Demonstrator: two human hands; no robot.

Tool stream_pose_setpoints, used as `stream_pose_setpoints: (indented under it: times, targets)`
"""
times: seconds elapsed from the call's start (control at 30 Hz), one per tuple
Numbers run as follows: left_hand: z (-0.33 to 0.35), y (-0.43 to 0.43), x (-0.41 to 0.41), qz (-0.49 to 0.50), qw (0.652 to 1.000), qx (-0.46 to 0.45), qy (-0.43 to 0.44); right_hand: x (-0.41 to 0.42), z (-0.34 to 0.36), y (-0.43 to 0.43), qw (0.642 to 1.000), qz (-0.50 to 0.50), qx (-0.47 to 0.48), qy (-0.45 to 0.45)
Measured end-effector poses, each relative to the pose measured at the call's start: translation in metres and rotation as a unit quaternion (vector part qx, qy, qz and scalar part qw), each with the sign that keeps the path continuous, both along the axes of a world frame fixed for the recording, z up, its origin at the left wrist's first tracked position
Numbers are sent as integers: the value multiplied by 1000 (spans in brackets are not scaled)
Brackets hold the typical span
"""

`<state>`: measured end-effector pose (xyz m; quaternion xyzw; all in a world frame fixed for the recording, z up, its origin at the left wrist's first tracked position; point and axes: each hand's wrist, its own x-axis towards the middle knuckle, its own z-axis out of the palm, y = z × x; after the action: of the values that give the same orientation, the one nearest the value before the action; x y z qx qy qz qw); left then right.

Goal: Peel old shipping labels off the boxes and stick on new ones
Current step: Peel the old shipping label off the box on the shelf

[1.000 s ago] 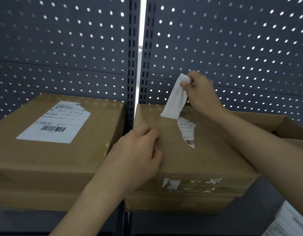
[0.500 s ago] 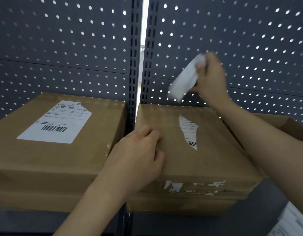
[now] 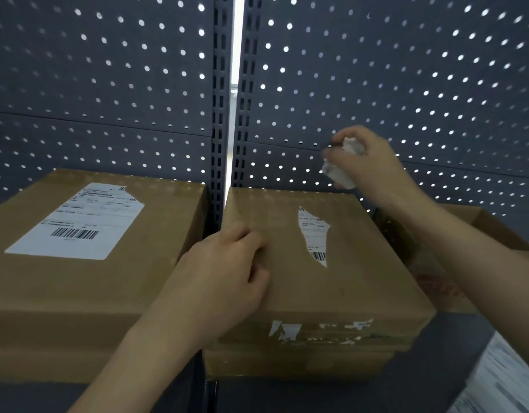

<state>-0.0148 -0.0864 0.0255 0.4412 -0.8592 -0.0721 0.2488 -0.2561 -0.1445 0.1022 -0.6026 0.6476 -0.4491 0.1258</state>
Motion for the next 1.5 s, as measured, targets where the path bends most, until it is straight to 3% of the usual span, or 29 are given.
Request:
stream_pose_setpoints:
  times: [0.1, 0.17, 0.33, 0.5, 0.8, 0.9, 1.1, 1.5]
  targets:
    - [2, -1, 1, -6, 1000, 14, -3, 4, -12, 17, 983, -10, 90, 157]
    - [2, -2, 0, -7, 1000, 16, -4, 5, -20, 24, 970, 7, 115, 216]
    - [5, -1, -1, -6, 1000, 16, -8, 0, -23, 30, 978, 28, 23, 207]
    - [8, -4, -1, -6, 999, 29, -22, -6, -27, 39, 977, 36, 19, 208]
    - [18, -6, -7, 9, 997, 38, -68, -18, -27, 52, 994, 41, 40, 97]
    - [18, -10, -10, 22, 996, 24, -81, -20, -28, 56, 997, 40, -8, 69]
    - [17, -14, -23, 55, 993, -24, -101, -20, -29, 56, 989, 63, -17, 130]
    - [6, -14, -22, 32, 999, 0, -37, -26, -39, 33, 975, 49, 57, 210]
